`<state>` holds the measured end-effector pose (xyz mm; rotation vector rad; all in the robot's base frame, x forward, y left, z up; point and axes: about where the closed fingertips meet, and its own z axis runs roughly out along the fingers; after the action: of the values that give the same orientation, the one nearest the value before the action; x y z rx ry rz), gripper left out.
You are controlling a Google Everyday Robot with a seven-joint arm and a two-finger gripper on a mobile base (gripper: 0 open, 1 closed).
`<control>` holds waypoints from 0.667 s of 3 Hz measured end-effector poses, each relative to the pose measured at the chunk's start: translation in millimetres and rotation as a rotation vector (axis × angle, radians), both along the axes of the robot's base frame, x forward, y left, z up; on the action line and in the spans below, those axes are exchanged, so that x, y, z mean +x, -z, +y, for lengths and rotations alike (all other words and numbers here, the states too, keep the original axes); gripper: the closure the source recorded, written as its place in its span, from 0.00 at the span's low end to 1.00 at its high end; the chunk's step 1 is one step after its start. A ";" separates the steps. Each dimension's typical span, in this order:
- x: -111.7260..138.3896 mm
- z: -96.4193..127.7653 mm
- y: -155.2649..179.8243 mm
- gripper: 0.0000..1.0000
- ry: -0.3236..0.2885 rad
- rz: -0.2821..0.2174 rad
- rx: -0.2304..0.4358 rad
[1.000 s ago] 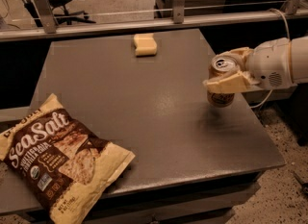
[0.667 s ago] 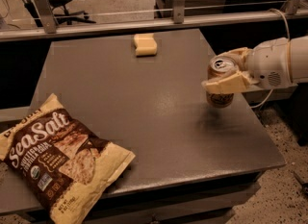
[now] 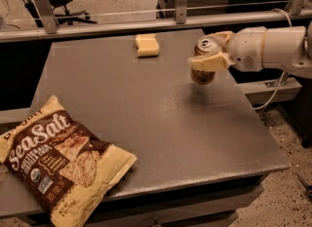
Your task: Move orange can near sponge
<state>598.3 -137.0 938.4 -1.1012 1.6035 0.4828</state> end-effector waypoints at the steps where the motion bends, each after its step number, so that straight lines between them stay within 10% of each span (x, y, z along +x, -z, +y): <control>1: 74.5 18.8 -9.3 1.00 -0.009 -0.072 0.032; 2: 138.1 32.6 -16.3 1.00 -0.010 -0.117 0.036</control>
Offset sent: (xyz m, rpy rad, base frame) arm 0.2204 0.0379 0.0441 0.0421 -0.2038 -0.0118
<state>736.4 -104.4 954.7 -1.0906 1.4830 0.4443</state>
